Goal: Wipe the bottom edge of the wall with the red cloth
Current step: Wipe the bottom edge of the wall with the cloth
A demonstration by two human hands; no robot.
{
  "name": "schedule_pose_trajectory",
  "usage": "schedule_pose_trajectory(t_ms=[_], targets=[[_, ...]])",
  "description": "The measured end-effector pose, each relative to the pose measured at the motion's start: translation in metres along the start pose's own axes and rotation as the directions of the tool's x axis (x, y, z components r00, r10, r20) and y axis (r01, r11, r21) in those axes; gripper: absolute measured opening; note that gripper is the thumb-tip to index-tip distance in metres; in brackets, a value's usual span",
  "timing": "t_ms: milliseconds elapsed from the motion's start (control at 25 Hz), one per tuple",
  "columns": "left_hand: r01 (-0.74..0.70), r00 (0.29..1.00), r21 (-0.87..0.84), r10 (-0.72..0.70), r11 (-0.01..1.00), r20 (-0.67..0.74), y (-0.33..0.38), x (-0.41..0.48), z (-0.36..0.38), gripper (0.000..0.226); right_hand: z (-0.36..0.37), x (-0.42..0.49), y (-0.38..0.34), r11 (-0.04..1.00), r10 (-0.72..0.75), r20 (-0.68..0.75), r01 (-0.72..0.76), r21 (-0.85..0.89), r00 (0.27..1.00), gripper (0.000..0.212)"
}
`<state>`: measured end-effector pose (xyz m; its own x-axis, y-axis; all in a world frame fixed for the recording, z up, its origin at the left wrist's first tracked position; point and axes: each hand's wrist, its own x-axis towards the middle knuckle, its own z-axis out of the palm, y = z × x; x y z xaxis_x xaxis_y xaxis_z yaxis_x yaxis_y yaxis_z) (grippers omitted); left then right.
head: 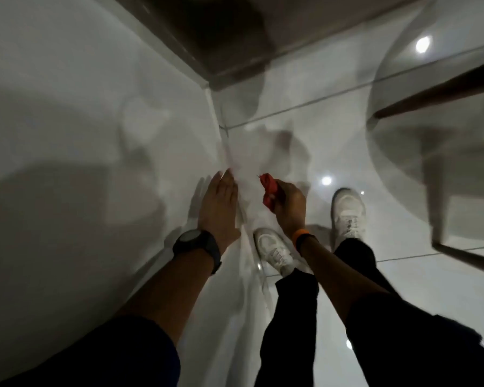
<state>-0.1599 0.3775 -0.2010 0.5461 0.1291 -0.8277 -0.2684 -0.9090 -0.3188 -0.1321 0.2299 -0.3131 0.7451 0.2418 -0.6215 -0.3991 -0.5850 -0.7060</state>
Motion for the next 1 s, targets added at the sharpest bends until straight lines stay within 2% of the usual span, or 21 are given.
schedule_pose_trajectory(t_ms=[120, 200, 320, 480, 640, 720, 880, 1000], targets=[[-0.063, 0.992, 0.233, 0.035, 0.970, 0.122, -0.003, 0.065, 0.011, 0.102, 0.058, 0.051, 0.026, 0.992, 0.124, 0.046, -0.125, 0.027, 0.991, 0.035], [-0.069, 0.981, 0.316, 0.006, 0.946, 0.194, -0.012, 0.105, 0.020, 0.098, 0.086, 0.086, 0.036, 0.961, 0.239, 0.083, -0.248, 0.121, 0.968, 0.041], [-0.047, 0.959, 0.382, -0.065, 0.923, 0.276, -0.026, 0.146, 0.037, 0.100, 0.120, 0.128, 0.042, 0.936, 0.281, 0.163, -0.308, 0.170, 0.946, 0.044], [0.003, 0.949, 0.396, -0.127, 0.918, 0.288, -0.040, 0.172, 0.050, 0.109, 0.157, 0.159, 0.027, 0.927, 0.240, 0.326, -0.315, 0.202, 0.915, 0.050], [0.003, 0.942, 0.367, -0.126, 0.930, 0.312, -0.036, 0.184, 0.050, 0.099, 0.176, 0.215, -0.005, 0.927, 0.194, 0.390, -0.299, 0.229, 0.900, 0.057], [-0.012, 0.940, 0.371, -0.116, 0.928, 0.320, -0.029, 0.184, 0.049, 0.094, 0.180, 0.223, -0.003, 0.937, 0.193, 0.386, -0.286, 0.202, 0.902, 0.058], [-0.037, 0.935, 0.380, -0.103, 0.924, 0.341, -0.025, 0.178, 0.047, 0.093, 0.178, 0.163, 0.038, 0.944, 0.284, 0.330, -0.322, 0.068, 0.900, 0.055], [-0.049, 0.943, 0.412, -0.094, 0.910, 0.320, -0.024, 0.181, 0.053, 0.091, 0.184, 0.190, 0.032, 0.979, 0.177, 0.335, -0.199, 0.033, 0.925, 0.054]])
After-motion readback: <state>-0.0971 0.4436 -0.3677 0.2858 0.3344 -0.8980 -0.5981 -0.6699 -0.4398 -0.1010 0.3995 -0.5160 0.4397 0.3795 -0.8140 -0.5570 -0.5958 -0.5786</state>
